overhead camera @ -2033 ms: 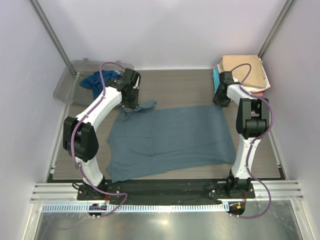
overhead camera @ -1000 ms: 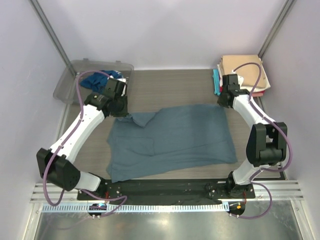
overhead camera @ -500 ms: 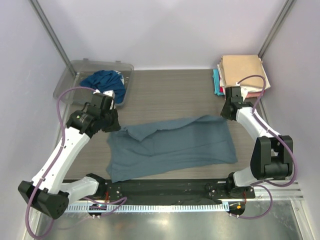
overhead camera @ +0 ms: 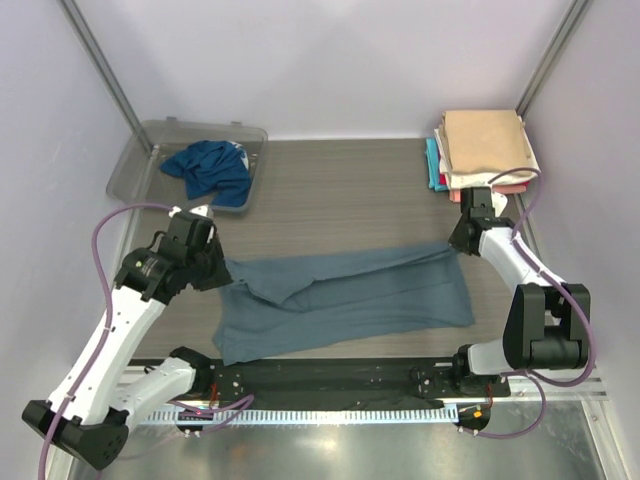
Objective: Fold and stack the t-shirts
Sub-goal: Fold the tshirt
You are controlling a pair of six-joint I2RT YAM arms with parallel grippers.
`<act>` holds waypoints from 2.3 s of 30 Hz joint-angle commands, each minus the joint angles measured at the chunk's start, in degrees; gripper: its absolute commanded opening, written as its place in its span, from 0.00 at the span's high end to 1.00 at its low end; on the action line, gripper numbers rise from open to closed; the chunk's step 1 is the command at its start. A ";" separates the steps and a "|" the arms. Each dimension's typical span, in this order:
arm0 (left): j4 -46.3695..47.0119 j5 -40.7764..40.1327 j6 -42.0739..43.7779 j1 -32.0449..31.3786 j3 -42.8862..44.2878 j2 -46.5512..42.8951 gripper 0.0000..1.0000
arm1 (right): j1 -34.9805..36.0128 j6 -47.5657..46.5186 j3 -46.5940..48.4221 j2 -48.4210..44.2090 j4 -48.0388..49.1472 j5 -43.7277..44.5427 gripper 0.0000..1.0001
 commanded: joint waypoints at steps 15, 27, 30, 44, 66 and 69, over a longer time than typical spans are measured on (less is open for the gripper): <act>-8.02 6.15 -5.22 -0.05 -5.89 -13.27 0.71 | -8.33 9.83 -12.61 -10.34 6.56 -6.24 0.01; 7.05 8.43 -6.79 -0.13 -12.65 -4.86 0.57 | 8.08 7.11 -4.79 -8.08 9.64 -11.34 0.05; 13.83 6.94 -7.85 -0.57 -15.47 1.11 0.57 | 11.34 8.51 -7.41 -3.96 12.01 -13.19 0.06; 33.55 0.70 -11.81 -7.69 -13.46 37.67 0.62 | 22.59 17.12 -22.36 -7.60 14.92 -11.52 0.11; 17.72 14.22 -0.47 -10.42 91.21 102.12 0.67 | 75.76 28.13 -11.22 -3.41 19.33 -4.68 0.06; 27.11 17.48 0.84 -8.84 79.84 94.06 0.56 | 75.86 26.80 -8.66 -4.98 15.89 -2.39 0.05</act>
